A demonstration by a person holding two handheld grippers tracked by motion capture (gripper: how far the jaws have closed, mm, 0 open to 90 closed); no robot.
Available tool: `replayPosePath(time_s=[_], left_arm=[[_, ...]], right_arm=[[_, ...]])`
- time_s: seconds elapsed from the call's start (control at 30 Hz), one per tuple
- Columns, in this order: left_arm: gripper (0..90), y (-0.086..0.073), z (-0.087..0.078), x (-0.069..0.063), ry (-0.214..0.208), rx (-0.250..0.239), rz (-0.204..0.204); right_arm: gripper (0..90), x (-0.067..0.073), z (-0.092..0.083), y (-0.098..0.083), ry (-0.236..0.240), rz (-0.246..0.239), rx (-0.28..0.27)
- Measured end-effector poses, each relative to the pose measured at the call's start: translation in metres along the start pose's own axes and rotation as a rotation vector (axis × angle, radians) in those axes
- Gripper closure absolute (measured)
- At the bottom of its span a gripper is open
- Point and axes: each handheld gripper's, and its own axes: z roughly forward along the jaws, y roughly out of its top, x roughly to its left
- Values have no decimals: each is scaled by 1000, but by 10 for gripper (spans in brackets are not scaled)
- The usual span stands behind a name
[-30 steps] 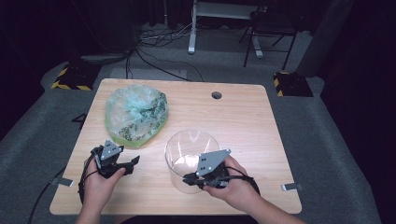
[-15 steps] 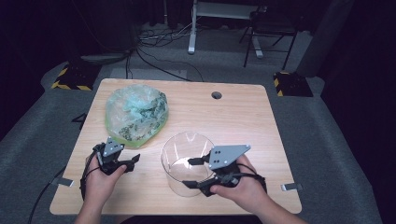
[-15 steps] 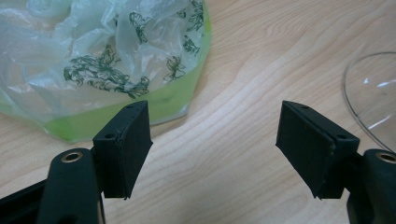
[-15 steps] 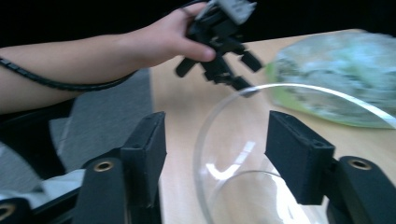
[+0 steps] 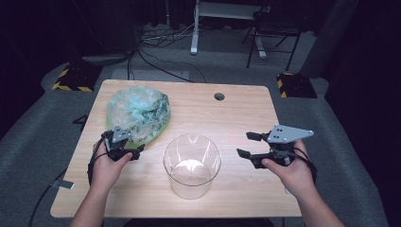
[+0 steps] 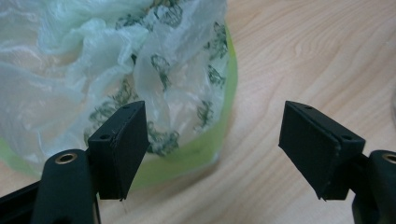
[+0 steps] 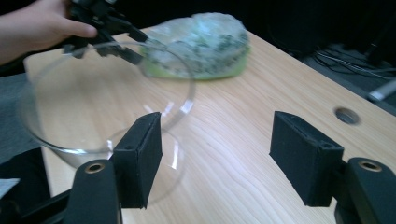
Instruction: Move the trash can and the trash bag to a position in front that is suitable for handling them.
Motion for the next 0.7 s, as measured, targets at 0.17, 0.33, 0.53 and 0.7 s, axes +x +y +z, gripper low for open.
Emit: replayPosePath(time_s=[0.17, 0.33, 0.53, 0.7], left_arm=[[264, 6, 12, 7, 13, 16, -12], [284, 7, 25, 17, 31, 33, -23], [341, -6, 37, 22, 18, 71, -58], [370, -21, 35, 19, -11, 109, -67]], right_arm=[[352, -21, -1, -34, -60, 72, 17], [356, -35, 2, -65, -74, 161, 22], [367, -35, 6, -83, -80, 198, 15], [368, -34, 7, -89, -78, 205, 29]])
